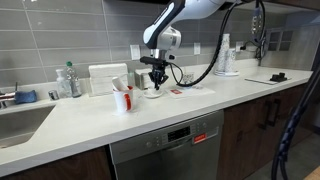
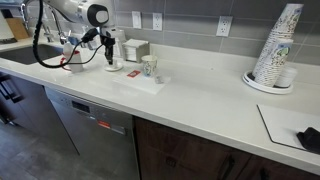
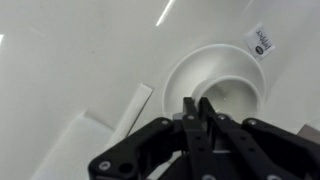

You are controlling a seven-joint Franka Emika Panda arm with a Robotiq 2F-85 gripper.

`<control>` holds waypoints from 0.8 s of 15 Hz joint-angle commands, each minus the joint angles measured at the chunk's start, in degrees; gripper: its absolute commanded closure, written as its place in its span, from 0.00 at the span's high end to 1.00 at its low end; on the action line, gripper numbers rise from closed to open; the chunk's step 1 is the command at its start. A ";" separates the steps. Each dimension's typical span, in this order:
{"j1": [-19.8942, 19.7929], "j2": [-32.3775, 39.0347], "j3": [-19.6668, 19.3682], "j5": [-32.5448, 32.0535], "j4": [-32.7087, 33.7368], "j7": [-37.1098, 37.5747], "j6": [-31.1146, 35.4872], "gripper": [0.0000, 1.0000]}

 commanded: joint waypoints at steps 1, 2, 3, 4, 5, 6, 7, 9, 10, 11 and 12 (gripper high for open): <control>0.42 0.56 -0.37 1.08 0.28 0.79 1.01 0.07; 0.46 0.64 -0.40 0.99 0.41 0.91 0.68 0.07; 0.38 0.71 -0.28 1.10 0.53 0.73 0.37 0.08; 0.44 0.76 -0.33 1.02 0.55 0.83 0.32 0.08; 0.43 0.80 -0.29 1.06 0.65 0.77 0.22 0.08; 0.47 0.81 -0.32 0.98 0.69 0.76 0.18 0.09; 0.48 0.80 -0.30 1.00 0.71 0.73 0.18 0.18; 0.51 0.70 -0.31 0.98 0.62 0.71 0.20 0.42; 0.53 0.60 -0.34 0.96 0.55 0.73 0.26 0.48; 0.51 0.45 -0.30 0.98 0.44 0.60 0.27 0.55; 0.52 0.16 -0.30 0.94 0.20 0.48 0.45 0.64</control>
